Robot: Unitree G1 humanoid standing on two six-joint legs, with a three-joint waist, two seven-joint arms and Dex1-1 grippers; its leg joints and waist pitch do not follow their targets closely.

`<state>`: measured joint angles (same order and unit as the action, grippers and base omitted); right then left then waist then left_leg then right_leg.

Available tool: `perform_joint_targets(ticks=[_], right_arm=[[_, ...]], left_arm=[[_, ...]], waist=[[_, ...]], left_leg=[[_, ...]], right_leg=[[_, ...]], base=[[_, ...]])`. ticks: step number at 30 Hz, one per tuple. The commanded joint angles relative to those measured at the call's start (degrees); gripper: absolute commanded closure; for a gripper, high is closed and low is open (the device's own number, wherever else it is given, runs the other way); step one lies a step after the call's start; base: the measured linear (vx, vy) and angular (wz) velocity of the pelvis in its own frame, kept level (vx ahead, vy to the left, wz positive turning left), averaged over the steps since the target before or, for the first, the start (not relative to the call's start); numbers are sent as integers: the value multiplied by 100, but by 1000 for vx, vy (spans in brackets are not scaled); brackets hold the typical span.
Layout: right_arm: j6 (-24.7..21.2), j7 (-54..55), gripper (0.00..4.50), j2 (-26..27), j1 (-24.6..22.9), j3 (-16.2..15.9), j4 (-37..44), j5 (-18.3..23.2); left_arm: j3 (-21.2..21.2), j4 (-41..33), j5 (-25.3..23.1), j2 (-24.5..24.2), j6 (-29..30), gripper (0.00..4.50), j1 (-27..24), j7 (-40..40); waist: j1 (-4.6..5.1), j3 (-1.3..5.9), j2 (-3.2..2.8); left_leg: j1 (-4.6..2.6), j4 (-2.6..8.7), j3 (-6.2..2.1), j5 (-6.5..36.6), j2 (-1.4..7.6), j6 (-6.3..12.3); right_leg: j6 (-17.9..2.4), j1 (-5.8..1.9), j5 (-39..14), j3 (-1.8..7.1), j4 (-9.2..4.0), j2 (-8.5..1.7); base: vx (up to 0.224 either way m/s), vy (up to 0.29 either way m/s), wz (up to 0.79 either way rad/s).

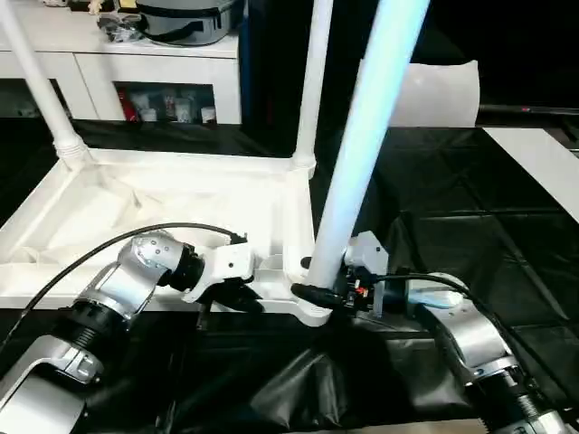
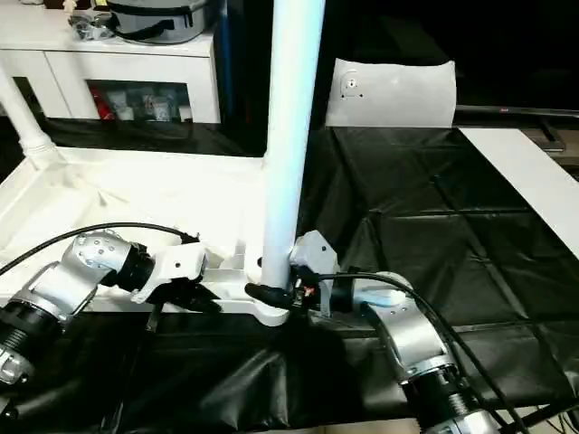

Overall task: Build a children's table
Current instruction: Rotate leg to tighten

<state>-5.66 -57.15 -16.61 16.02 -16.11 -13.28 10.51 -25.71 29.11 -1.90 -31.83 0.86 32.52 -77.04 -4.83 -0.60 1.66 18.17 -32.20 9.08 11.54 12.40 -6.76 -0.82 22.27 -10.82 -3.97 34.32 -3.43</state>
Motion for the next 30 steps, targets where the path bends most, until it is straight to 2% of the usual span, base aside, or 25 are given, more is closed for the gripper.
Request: perform_joint_targets(ticks=[1,3,4,6,7,8,9,10,11,12,13,14,15,17,18,21,22,24,25,26,27,30], right_arm=[[-204,-170,255,93,-276,-692,-435,-357],[-151,-34,255,144,-270,-625,-497,-388],[-89,143,255,202,-269,-550,-554,-417],[-14,627,255,360,-282,-338,-650,-432],[2,743,255,396,-277,-293,-674,-440],[16,837,255,426,-274,-256,-693,-447],[15,1116,255,544,-246,-141,-746,-450],[9,1516,255,724,-180,0,-838,-493],[9,1613,255,771,-160,37,-866,-509],[10,1733,255,833,-133,84,-905,-535],[-4,1958,255,949,-54,160,-994,-557],[-5,2054,255,1002,-18,194,-1039,-566],[29,2379,255,1156,123,286,-1206,-612],[80,2970,255,1442,434,477,-1571,-622],[76,3186,255,1556,570,566,-1723,-592],[90,3681,255,1748,882,683,-2083,-592],[130,3881,255,1795,993,710,-2202,-636],[142,4141,255,1915,1168,823,-2391,-627],[155,4231,255,1970,1238,873,-2481,-638],[127,4221,255,2019,1267,894,-2523,-624],[127,4219,255,2058,1298,914,-2581,-631],[108,4256,255,2121,1335,930,-2721,-643]], left_arm=[[12,159,-258,-96,44,450,80,262],[47,106,-229,-114,102,450,23,298],[99,13,-180,-135,204,450,-63,331],[306,-496,-19,-208,674,450,-427,494],[361,-644,22,-219,811,450,-524,551],[405,-764,55,-227,922,450,-602,597],[553,-1203,139,-224,1330,450,-866,786],[736,-1842,227,-163,1896,450,-1229,1087],[777,-1996,246,-141,2034,450,-1315,1164],[826,-2189,268,-109,2205,450,-1419,1261],[871,-2464,298,23,2475,450,-1558,1434],[888,-2578,311,84,2590,450,-1615,1508],[898,-2844,283,337,2882,450,-1720,1774],[835,-3131,167,882,3333,450,-1734,2275],[801,-3149,102,1126,3448,450,-1681,2486],[687,-3216,15,1571,3781,450,-1533,2900],[636,-3202,-31,1686,3858,450,-1485,3018],[527,-3138,-172,1784,3950,450,-1398,3199],[488,-3111,-257,1788,3986,450,-1367,3259],[462,-3057,-329,1744,3970,450,-1348,3271],[448,-3035,-378,1726,3984,450,-1341,3293],[434,-2948,-475,1627,3974,450,-1355,3308]], waist=[[48,75,-50],[57,85,-48],[67,80,-55],[103,74,-69],[154,60,-60],[173,70,-69],[238,69,-80],[302,69,-65],[340,50,-82],[389,39,-95],[456,42,-82],[482,25,-92],[519,30,-66],[585,36,-88],[591,43,-57],[598,48,-69],[600,48,-49],[594,77,-41],[579,112,-45],[578,127,-51],[583,113,-41],[584,119,-54]], left_leg=[[54,415,10,1916,48,77],[29,417,8,1957,44,67],[40,432,-6,1964,54,48],[42,447,-28,2073,63,-14],[60,452,-37,2149,43,-12],[50,444,-50,2194,55,-47],[71,452,-69,2259,59,-55],[77,451,-82,2332,58,-55],[107,471,-97,2323,58,-62],[107,462,-105,2426,27,-16],[109,464,-126,2493,34,-32],[115,465,-134,2537,17,-6],[93,451,-138,2620,16,22],[99,458,-139,2654,24,12],[60,438,-133,2617,18,20],[70,424,-112,2579,8,41],[95,423,-105,2501,-5,68],[128,417,-98,2331,-8,87],[166,413,-87,2066,-2,97],[177,409,-73,1937,7,108],[215,416,-63,1775,11,126],[188,399,-33,1772,18,121]], right_leg=[[-422,-146,-2884,259,-587,-394],[-387,-138,-3029,255,-615,-398],[-376,-144,-3076,256,-613,-405],[-394,-137,-3155,246,-605,-412],[-348,-135,-3315,228,-633,-397],[-359,-131,-3338,232,-610,-415],[-367,-136,-3388,227,-607,-417],[-368,-134,-3438,217,-615,-409],[-394,-145,-3432,213,-606,-410],[-327,-121,-3570,190,-664,-374],[-372,-119,-3502,199,-631,-380],[-363,-114,-3554,186,-659,-366],[-367,-94,-3567,187,-679,-368],[-450,-95,-3440,186,-670,-371],[-470,-81,-3379,172,-700,-361],[-455,-66,-3190,191,-698,-347],[-454,-79,-3127,194,-688,-349],[-469,-95,-2931,216,-660,-350],[-524,-131,-2551,234,-614,-342],[-583,-134,-2307,251,-593,-341],[-678,-158,-2035,247,-551,-329],[-792,-144,-1899,251,-549,-329]], base=[[0,0,0],[0,0,0],[0,0,0],[0,0,0],[0,0,0],[0,0,0],[0,0,0],[0,0,0],[0,0,0],[0,0,0],[0,0,0],[0,0,0],[0,0,0],[0,0,0],[0,0,0],[0,0,0],[0,0,0],[0,0,0],[0,0,0],[0,0,0],[0,0,0],[0,0,0]])
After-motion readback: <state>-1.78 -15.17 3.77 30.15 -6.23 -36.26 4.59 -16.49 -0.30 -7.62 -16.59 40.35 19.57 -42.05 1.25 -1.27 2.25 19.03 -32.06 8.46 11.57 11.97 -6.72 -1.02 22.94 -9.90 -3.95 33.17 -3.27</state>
